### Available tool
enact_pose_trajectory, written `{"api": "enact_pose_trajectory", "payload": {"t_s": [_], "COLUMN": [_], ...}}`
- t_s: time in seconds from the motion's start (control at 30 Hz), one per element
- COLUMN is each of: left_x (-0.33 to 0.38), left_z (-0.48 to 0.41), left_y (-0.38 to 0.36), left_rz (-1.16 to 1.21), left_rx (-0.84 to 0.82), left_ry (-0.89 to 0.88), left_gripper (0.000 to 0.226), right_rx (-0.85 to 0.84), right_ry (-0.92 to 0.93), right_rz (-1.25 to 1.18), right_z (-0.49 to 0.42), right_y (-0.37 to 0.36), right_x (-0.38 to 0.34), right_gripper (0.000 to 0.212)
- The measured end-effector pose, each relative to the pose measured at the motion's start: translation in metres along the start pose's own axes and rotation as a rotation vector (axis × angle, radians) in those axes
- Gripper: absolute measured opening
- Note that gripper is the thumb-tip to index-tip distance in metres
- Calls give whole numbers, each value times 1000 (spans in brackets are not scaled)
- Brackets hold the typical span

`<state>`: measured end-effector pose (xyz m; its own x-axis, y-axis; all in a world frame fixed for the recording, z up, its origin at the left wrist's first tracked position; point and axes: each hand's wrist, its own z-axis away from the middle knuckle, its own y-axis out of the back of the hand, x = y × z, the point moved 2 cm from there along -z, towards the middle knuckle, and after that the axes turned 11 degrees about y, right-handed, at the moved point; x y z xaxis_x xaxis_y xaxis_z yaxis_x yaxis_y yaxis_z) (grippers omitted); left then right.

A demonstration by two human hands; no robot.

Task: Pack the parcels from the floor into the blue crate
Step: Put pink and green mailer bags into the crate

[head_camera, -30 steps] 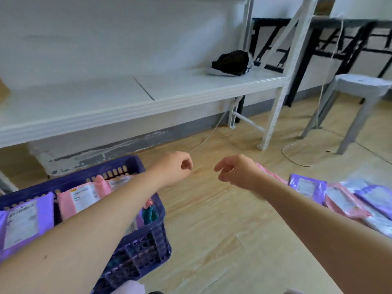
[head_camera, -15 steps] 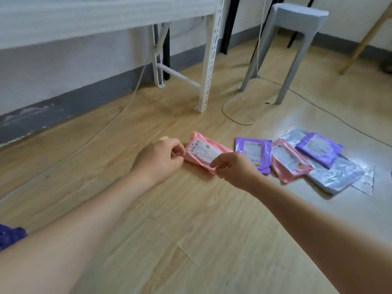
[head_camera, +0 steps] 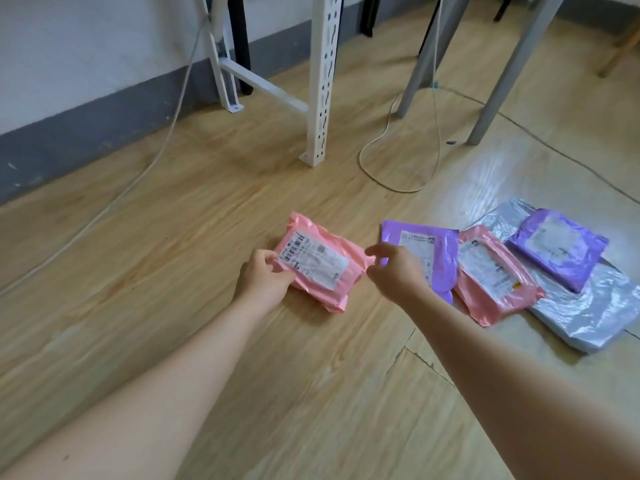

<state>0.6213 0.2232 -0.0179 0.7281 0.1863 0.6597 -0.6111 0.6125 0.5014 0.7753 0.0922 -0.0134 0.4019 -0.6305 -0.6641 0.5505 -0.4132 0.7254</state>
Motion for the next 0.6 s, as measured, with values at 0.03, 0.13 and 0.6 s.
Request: {"api": "enact_pose_trajectory", "payload": {"t_s": [0.03, 0.13, 0.6], "left_x": [-3, -15, -36], "left_z": [-10, -29, -68], "left_y": [-8, -30, -77], "left_rz": [42, 286, 637], "left_rx": [1, -104, -298], "left_ry": [64, 292, 473], "left_gripper": [43, 54, 41], "right_rx": [-21, -104, -236], "right_ry": [-4, -11, -232], "right_rz": [36, 86, -382], "right_z": [-13, -43, -29], "right_y": [-8, -31, -91], "right_x": [5, 13, 49], "right_gripper": [44, 62, 46]}}
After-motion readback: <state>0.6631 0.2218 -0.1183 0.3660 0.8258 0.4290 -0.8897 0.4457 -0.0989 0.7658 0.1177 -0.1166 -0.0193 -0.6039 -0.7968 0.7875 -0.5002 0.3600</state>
